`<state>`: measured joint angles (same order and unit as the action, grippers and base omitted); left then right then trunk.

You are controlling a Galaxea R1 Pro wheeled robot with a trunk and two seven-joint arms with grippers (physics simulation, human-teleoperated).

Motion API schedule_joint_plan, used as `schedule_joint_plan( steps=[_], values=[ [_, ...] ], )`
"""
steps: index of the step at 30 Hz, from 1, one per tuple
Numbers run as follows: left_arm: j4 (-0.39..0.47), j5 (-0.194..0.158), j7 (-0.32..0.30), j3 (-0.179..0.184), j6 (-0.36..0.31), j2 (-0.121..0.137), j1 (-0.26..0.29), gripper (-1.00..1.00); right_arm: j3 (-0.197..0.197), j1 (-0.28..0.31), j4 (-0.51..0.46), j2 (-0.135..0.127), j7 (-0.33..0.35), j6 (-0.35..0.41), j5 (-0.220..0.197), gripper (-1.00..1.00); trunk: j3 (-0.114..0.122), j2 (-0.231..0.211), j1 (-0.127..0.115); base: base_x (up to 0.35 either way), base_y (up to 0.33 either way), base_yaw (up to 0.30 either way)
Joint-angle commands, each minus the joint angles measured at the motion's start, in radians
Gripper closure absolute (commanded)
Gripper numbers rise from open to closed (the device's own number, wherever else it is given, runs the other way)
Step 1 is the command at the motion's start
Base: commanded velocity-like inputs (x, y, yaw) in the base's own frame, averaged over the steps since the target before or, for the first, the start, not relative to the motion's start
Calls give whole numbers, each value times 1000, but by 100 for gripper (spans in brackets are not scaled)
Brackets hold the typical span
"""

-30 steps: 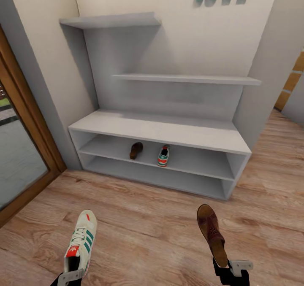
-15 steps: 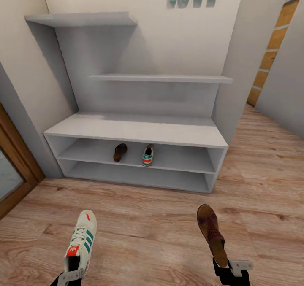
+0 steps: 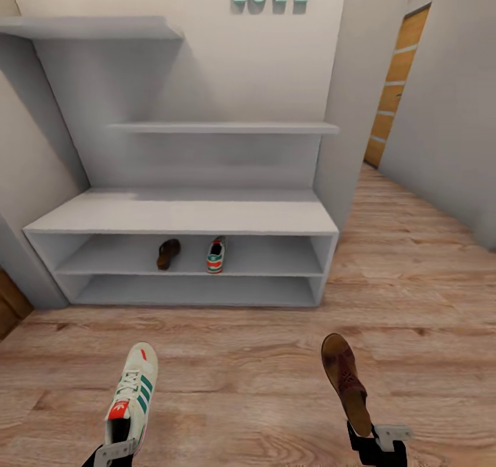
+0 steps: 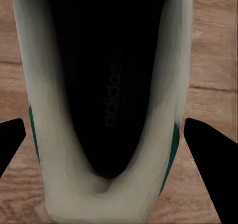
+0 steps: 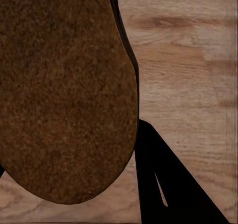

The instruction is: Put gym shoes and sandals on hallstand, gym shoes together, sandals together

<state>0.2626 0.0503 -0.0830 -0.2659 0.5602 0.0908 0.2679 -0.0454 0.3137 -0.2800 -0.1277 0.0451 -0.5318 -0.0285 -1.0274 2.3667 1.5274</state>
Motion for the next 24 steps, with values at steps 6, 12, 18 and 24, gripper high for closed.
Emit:
schedule_joint_plan(
  steps=[6,12,18,24],
  values=[
    [0,5,-8,-9,3,0,1,100,-4,1,1,0,5,-2,-7,100,-1,0,0,0,0,-265],
    [0,5,-8,-9,3,0,1,100,-4,1,1,0,5,-3,-8,100,-1,0,0,0,0,-142],
    [0,5,-8,-9,3,0,1,100,-4,1,0,0,5,-4,-8,100,-1,0,0,0,0,-9],
    [0,6,-8,-8,3,-1,1,100,-4,1,-1,0,3,-4,-8,100,-1,0,0,0,0,0]
  ],
)
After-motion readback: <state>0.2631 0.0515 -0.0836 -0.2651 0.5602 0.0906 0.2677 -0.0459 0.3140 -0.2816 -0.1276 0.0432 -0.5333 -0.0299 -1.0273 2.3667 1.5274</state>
